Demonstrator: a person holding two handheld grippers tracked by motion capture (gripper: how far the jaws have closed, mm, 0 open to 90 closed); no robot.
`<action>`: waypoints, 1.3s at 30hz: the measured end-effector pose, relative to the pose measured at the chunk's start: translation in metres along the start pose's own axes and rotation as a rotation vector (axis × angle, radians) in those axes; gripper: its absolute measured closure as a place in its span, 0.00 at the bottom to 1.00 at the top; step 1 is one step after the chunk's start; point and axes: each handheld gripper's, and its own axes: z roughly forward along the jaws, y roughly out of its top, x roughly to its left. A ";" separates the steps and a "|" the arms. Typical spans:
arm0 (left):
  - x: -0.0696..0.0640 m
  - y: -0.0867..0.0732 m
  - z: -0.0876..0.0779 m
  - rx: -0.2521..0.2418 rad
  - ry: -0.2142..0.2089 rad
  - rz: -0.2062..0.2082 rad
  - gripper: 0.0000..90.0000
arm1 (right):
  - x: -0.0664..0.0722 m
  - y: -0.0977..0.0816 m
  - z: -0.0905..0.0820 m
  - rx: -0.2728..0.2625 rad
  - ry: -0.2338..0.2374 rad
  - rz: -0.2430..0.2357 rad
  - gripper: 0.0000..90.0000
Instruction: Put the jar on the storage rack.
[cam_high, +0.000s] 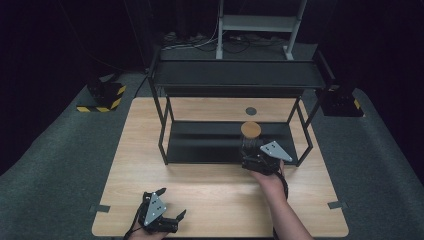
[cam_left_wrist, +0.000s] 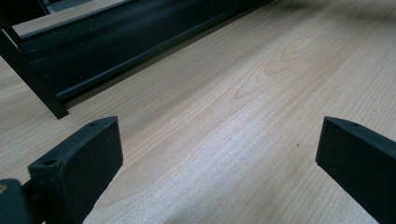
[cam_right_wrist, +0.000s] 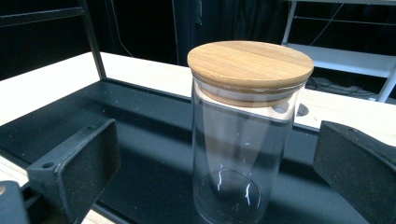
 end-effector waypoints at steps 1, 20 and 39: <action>0.000 0.000 0.000 0.000 0.000 0.000 0.01 | 0.000 0.000 -0.001 -0.002 0.000 -0.003 0.00; 0.000 0.000 0.000 0.002 -0.001 0.001 0.01 | 0.003 -0.001 -0.012 -0.001 0.002 -0.017 0.00; -0.001 0.000 0.000 0.004 0.001 0.004 0.01 | 0.006 -0.005 -0.024 0.002 0.000 -0.029 0.00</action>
